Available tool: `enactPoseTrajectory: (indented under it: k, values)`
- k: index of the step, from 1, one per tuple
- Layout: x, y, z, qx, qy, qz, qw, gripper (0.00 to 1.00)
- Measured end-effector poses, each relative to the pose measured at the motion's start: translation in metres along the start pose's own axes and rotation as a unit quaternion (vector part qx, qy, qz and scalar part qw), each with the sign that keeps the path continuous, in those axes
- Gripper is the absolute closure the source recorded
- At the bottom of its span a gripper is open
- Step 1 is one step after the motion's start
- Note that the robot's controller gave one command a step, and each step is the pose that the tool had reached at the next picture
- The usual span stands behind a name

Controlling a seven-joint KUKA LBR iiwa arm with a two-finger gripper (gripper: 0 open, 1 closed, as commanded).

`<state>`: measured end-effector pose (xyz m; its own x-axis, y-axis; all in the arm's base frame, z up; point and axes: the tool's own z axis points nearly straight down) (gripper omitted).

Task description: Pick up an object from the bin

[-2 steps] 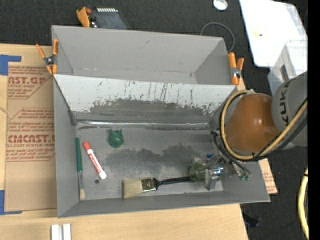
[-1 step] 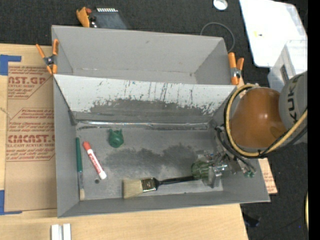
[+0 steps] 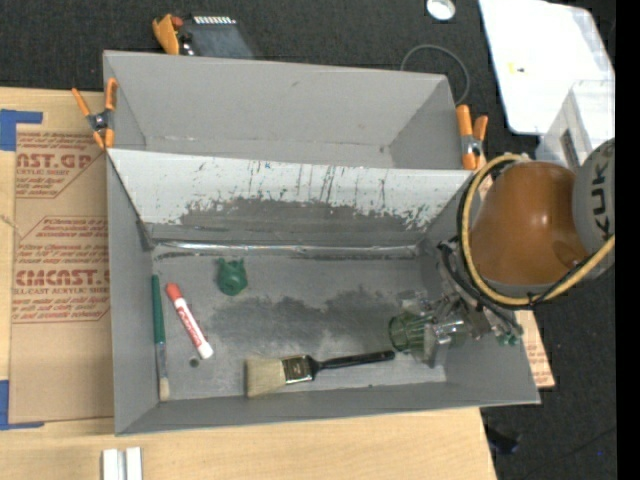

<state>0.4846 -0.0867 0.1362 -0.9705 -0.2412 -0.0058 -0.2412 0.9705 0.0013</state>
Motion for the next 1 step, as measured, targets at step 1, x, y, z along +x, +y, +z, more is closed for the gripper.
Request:
enactPoseTrajectory:
  k: [1]
  values:
    - [0.0001,0.0007,-0.0168,0.0,0.0006,0.0,1.0,1.0]
